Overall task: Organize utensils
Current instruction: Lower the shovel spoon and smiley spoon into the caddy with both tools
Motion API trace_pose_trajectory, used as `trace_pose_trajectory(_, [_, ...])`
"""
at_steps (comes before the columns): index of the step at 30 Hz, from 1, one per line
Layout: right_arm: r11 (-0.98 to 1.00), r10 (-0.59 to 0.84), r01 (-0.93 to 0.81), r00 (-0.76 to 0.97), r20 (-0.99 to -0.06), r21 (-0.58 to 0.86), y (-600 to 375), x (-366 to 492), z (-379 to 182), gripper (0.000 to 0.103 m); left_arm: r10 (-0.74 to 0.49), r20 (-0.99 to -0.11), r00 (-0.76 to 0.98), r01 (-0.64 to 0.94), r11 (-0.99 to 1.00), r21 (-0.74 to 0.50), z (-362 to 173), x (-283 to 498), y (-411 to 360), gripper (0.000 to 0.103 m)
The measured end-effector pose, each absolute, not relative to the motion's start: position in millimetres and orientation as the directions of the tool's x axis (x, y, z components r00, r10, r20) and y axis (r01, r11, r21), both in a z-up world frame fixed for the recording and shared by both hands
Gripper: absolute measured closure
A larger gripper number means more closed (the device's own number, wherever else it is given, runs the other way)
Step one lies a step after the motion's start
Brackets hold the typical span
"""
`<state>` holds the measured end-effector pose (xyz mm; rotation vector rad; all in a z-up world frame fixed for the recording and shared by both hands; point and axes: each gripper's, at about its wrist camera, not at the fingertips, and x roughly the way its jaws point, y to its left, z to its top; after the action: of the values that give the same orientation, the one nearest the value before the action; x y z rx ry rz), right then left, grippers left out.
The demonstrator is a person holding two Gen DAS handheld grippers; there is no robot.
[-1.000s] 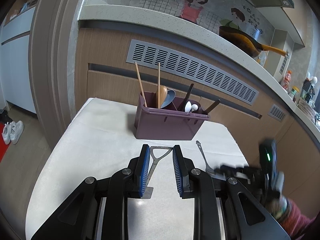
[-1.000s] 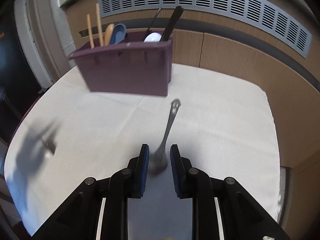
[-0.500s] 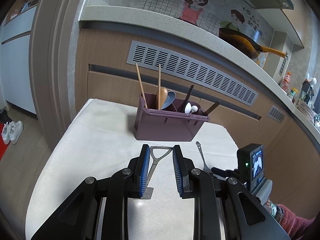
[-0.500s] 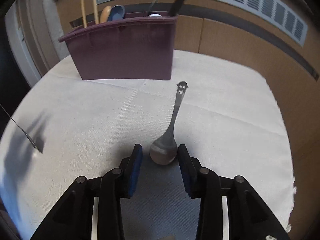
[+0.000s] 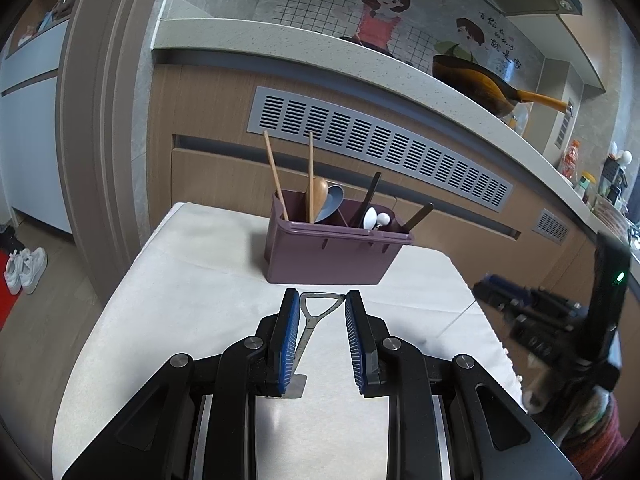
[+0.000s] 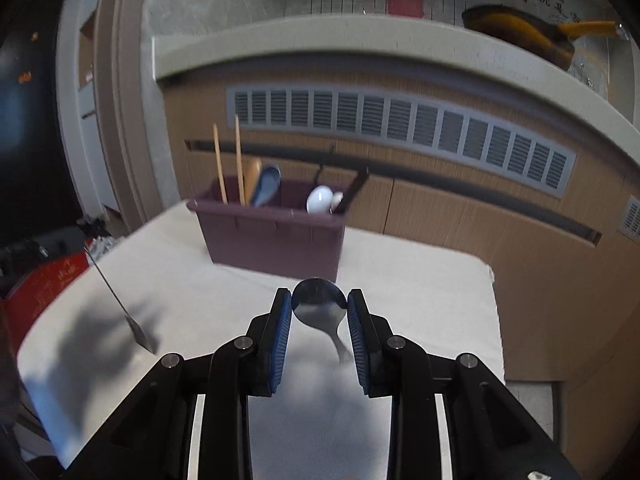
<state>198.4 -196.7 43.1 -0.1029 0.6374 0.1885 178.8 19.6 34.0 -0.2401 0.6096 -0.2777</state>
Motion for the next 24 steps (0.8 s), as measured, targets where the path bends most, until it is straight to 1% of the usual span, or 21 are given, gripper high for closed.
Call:
trace_pose_trajectory(8, [0.974, 0.188, -0.226, 0.794, -0.577, 0.007, -198, 196, 59, 0.077, -0.330, -0.520, 0.788, 0.194, 0.934, -0.300, 41, 178, 17, 0.079])
trace_pose_trajectory(11, [0.972, 0.211, -0.235, 0.803, -0.557, 0.028, -198, 195, 68, 0.077, -0.332, -0.501, 0.799, 0.208, 0.935, -0.288, 54, 182, 13, 0.079])
trace_pose_trajectory(15, [0.965, 0.246, -0.260, 0.834, -0.494, 0.041, -193, 206, 103, 0.077, -0.344, -0.450, 0.824, 0.245, 0.933, -0.265, 90, 196, 8, 0.079])
trace_pose_trajectory(19, [0.957, 0.284, -0.281, 0.860, -0.423, 0.069, -186, 236, 156, 0.077, -0.353, -0.357, 0.865, 0.277, 0.928, -0.248, 143, 227, 5, 0.079])
trace_pose_trajectory(22, [0.950, 0.311, -0.293, 0.851, -0.424, 0.109, -182, 270, 175, 0.077, -0.352, -0.315, 0.882, 0.285, 0.928, -0.239, 165, 252, 3, 0.079])
trace_pose_trajectory(24, [0.950, 0.312, -0.292, 0.847, -0.431, 0.113, -180, 291, 176, 0.077, -0.353, -0.292, 0.889, 0.289, 0.927, -0.241, 171, 270, 3, 0.079])
